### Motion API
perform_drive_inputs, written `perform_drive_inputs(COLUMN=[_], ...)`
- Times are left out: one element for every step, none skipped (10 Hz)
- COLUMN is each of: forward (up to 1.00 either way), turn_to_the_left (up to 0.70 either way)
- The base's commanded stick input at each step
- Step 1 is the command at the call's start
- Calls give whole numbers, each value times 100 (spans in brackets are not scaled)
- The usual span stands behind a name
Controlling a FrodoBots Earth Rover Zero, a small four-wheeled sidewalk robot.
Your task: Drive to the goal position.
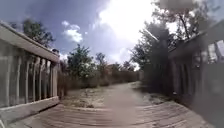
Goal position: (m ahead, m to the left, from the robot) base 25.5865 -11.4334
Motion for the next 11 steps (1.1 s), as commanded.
perform_drive_inputs(forward=[70, 70, 70, 70, 70, 70, 70, 70, 70, 70, 70], turn_to_the_left=[0, 0, 0, 0, 0, 0, 0, 0, 0, 0, 0])
